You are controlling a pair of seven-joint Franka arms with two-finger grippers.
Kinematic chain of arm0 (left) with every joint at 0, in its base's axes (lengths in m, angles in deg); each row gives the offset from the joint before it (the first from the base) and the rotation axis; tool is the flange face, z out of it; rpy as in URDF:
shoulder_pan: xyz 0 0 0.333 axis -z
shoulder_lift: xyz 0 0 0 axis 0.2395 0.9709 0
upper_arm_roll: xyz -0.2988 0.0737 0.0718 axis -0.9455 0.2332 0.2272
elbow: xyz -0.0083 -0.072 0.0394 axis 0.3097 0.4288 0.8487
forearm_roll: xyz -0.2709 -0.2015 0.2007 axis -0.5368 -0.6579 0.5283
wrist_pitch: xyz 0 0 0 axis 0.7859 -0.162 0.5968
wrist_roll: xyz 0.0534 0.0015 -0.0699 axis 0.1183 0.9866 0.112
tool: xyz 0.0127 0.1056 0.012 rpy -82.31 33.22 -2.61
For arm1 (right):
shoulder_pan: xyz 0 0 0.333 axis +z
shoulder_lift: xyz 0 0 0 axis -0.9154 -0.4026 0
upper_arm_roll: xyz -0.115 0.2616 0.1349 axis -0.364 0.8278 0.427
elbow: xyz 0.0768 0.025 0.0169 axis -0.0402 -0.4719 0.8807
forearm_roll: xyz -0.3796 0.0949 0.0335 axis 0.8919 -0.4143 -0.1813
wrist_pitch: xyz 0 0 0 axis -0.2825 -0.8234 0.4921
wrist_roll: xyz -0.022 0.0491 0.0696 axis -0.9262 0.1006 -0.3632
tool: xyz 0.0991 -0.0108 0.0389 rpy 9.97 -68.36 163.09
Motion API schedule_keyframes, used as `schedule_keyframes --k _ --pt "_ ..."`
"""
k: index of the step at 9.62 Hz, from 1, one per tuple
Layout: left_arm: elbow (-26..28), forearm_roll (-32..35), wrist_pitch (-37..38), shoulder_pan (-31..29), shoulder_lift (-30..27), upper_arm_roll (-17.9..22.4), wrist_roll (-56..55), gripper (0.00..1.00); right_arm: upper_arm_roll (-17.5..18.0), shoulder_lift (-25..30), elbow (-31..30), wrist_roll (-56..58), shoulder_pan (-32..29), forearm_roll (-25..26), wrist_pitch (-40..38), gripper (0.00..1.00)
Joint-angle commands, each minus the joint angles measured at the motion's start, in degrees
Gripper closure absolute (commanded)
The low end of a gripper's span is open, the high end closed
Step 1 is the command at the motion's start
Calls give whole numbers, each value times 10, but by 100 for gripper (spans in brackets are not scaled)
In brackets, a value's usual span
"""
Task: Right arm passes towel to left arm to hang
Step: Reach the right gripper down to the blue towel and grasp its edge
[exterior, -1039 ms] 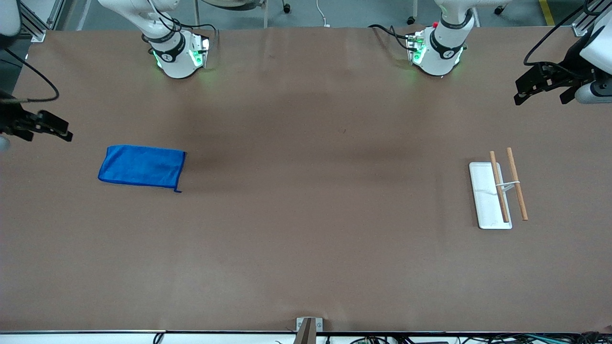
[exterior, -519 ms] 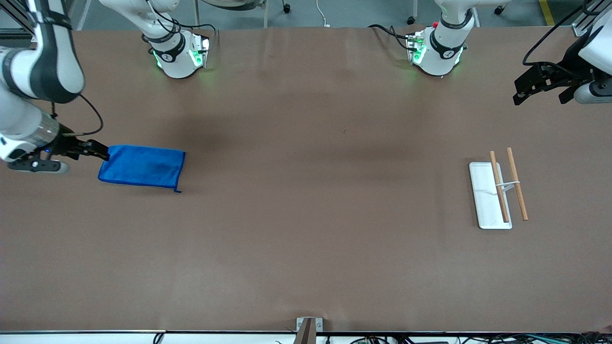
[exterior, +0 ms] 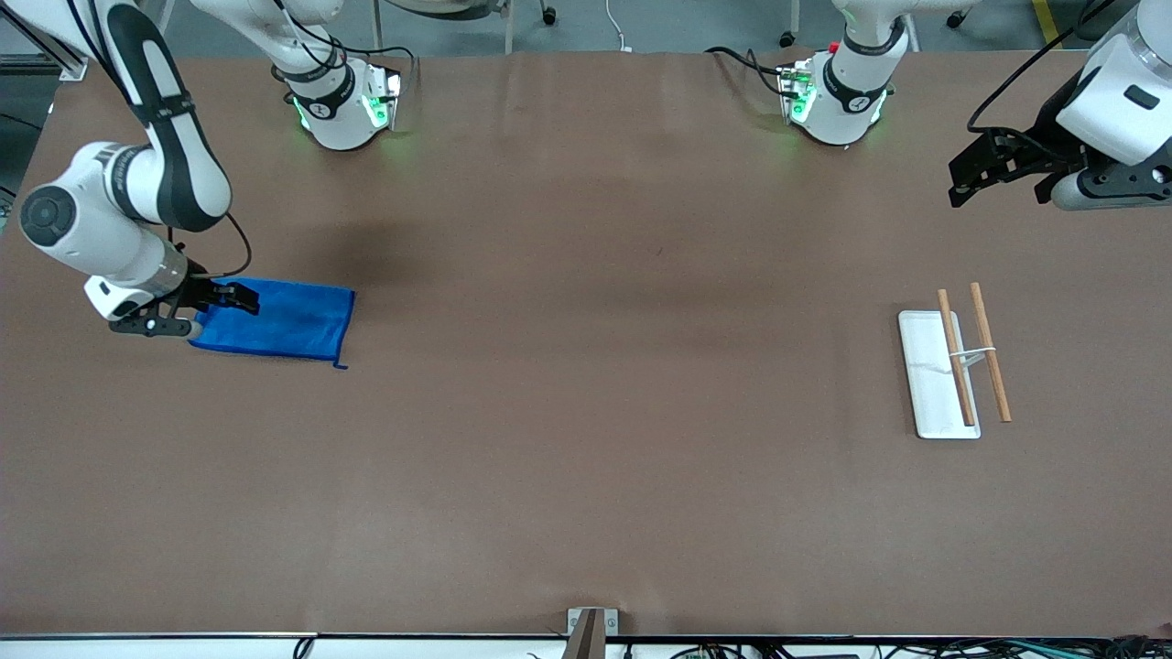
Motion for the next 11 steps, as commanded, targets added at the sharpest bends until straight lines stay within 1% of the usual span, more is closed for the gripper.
schedule_keyframes --k 1,2,3,4,5,6,7,8,9,11 --pt "4 5 4 -1 17 -1 -4 0 6 -52 -24 13 -12 -5 82 3" --pt "4 4 4 -1 18 0 -4 0 6 -72 -31 13 -12 -5 112 3" --pt "4 4 4 -3 18 0 -4 0 7 -86 -31 12 -13 -5 116 5" --pt "4 4 4 -5 18 0 -2 0 7 -89 -31 11 -12 -5 116 9" --pt "4 4 4 -6 18 0 5 0 7 -89 -31 11 -11 -5 113 17" --pt "4 4 4 -6 18 0 7 0 8 -89 -32 11 -11 -5 110 44" --pt "4 4 4 -5 18 0 9 0 8 -89 -32 11 -10 -5 110 74" --pt "4 5 4 -5 18 0 10 0 8 -89 -31 11 -7 -5 105 88" --pt "4 4 4 -5 17 0 11 0 9 -89 -31 11 -7 -5 101 93" --pt "4 5 4 -4 17 0 11 0 9 -89 -31 10 -7 -5 101 96"
